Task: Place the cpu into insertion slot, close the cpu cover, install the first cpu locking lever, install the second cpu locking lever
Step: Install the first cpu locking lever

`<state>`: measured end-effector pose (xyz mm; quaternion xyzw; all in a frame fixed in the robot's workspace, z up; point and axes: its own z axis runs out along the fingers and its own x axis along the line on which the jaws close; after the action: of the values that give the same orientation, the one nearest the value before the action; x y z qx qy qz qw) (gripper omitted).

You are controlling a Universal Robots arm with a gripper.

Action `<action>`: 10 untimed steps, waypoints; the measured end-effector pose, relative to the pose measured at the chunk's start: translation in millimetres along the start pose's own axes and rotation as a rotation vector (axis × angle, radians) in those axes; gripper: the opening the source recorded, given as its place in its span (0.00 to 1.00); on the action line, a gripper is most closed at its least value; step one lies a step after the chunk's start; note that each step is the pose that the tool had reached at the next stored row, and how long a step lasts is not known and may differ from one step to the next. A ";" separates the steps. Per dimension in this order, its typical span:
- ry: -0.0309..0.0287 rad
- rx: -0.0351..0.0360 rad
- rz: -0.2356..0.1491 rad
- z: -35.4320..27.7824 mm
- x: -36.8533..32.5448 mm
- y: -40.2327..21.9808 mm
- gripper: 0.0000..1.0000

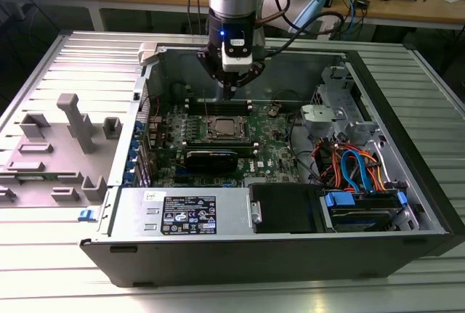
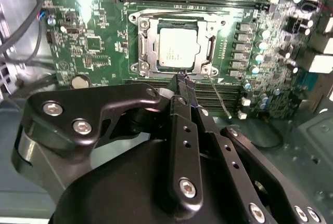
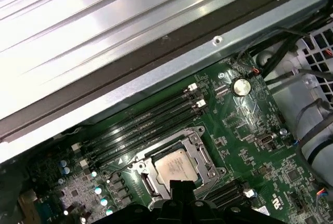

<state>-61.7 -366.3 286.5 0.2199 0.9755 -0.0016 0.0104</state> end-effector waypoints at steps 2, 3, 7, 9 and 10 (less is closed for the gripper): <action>0.0001 -0.0009 -0.046 0.0 0.0 -0.1 0.11; 0.0001 -0.0012 -0.061 0.0 0.0 -0.1 0.11; 0.0001 -0.0015 -0.070 0.0 -0.1 -0.2 0.11; 0.0001 -0.0014 -0.070 0.0 -0.1 -0.1 0.11; 0.0001 -0.0015 -0.070 0.0 -0.1 -0.1 0.11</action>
<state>-61.7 -366.4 286.5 0.1858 0.9825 -0.0012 0.0105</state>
